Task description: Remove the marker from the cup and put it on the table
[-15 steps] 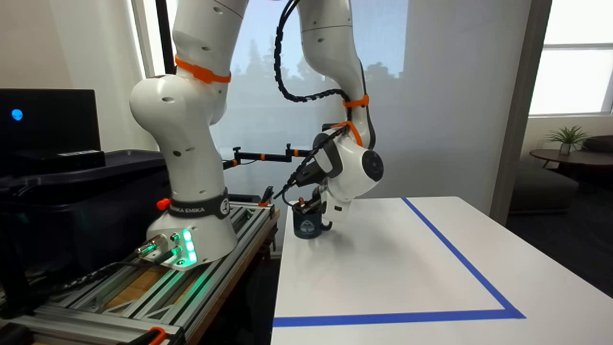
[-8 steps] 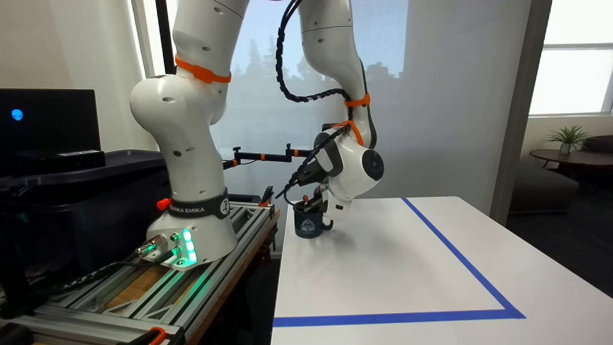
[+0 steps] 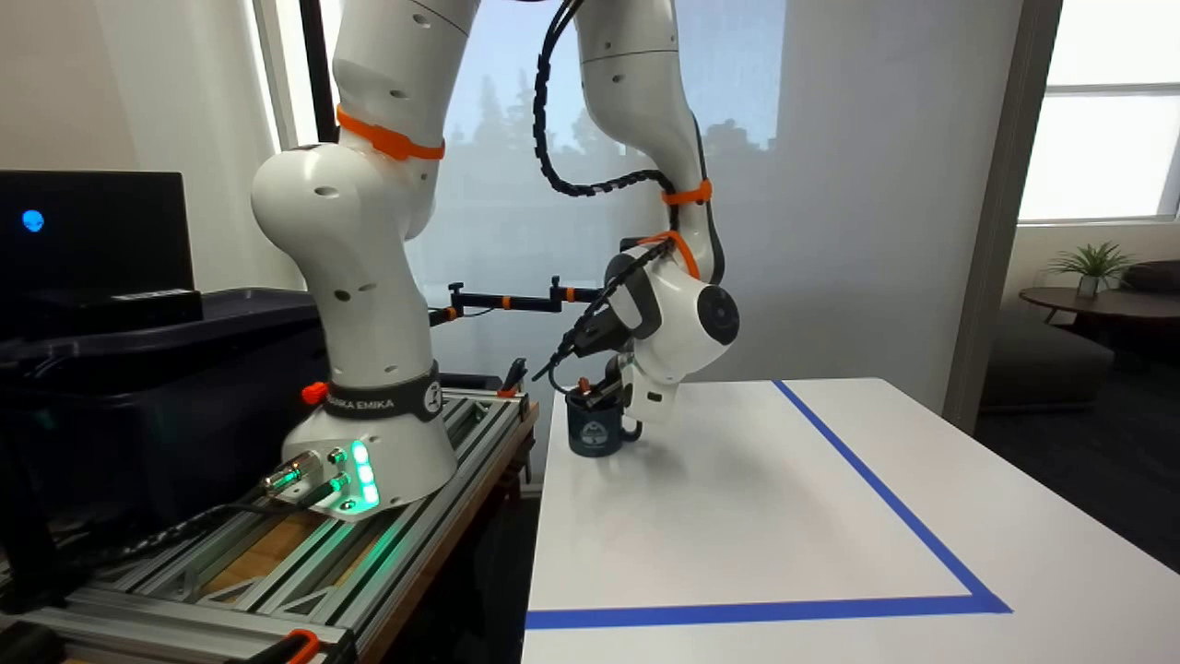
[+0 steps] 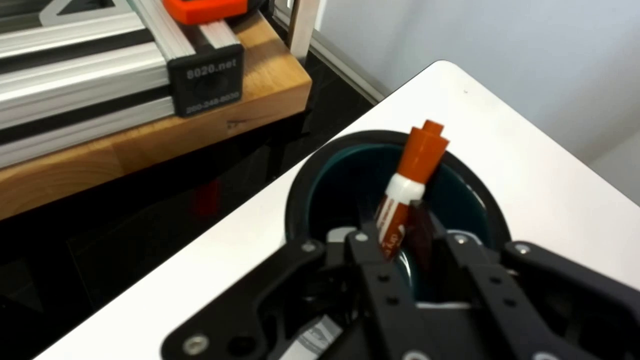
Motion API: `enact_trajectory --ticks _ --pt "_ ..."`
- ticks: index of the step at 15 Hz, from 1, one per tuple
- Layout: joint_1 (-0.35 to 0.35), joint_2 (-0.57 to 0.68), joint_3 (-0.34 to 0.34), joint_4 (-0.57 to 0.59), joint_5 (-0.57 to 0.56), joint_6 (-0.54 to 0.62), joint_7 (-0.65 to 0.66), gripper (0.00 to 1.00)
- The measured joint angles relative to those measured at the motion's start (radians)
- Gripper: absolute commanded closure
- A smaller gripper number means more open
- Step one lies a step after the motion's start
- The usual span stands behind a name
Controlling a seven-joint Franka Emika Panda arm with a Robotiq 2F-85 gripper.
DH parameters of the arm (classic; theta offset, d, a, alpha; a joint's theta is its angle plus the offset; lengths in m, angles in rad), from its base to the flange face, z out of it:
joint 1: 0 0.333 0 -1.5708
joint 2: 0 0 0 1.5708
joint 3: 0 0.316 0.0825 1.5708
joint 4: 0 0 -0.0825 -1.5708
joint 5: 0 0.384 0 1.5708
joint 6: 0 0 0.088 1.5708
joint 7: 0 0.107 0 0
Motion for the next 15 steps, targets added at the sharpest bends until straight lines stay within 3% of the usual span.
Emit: enact_trajectory --ticks 13,15 --pt "0.089 -0.025 0.025 0.008 0.000 0.036 0.153 0.72" --pt "0.102 -0.032 0.027 0.009 -0.002 0.038 0.179 0.88"
